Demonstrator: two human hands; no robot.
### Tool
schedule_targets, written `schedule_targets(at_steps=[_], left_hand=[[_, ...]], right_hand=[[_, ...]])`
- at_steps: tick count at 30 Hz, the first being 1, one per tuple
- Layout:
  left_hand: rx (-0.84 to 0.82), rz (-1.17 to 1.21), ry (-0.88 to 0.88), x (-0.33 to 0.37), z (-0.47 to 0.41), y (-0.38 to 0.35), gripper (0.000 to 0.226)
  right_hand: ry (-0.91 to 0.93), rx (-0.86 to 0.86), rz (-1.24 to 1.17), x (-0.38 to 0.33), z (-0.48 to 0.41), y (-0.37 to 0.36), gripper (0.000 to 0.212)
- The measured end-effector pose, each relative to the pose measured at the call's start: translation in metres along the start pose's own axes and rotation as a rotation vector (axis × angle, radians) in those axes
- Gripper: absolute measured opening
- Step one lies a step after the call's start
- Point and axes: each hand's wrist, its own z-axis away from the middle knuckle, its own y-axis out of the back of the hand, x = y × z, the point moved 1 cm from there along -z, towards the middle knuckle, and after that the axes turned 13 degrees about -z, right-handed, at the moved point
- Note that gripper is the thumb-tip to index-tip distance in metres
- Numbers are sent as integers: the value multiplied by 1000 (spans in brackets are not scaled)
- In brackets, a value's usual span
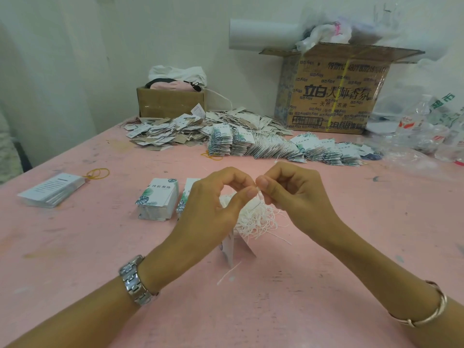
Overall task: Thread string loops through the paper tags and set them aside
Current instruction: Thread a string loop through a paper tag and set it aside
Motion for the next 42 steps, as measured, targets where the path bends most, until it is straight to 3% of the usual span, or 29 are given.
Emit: schedule_targets(at_steps=[15,21,24,27,28,30,33,38,42], left_hand=[[4,-9,56,-3,1,-1,10],[25,19,42,0,-2,-1,12],[71,33,65,-1,-6,2,8],[133,154,109,-5,-10,5,8],[150,214,122,-5,-11,7,7],[178,302,127,-5,-12,8,9],[223,415,115,-3,-13,9,10],[343,533,115,-3,-17,13,12],[458,634,141,-8,-19,18,13]], right_hand=[[21,22,43,3,3,-5,18],[11,41,-81,3,1,-1,26],[-57,47,-164,9,-4,-6,43],[-207,40,-63,18,-9,-14,25],[-192,5,-10,21,-4,-16,23],[-117,-168,128,24,14,-22,38],[-185,-279,270,29,27,-30,53],[-169,-146,172,28,20,-31,36],[-222,-45,-19,22,15,-23,41]])
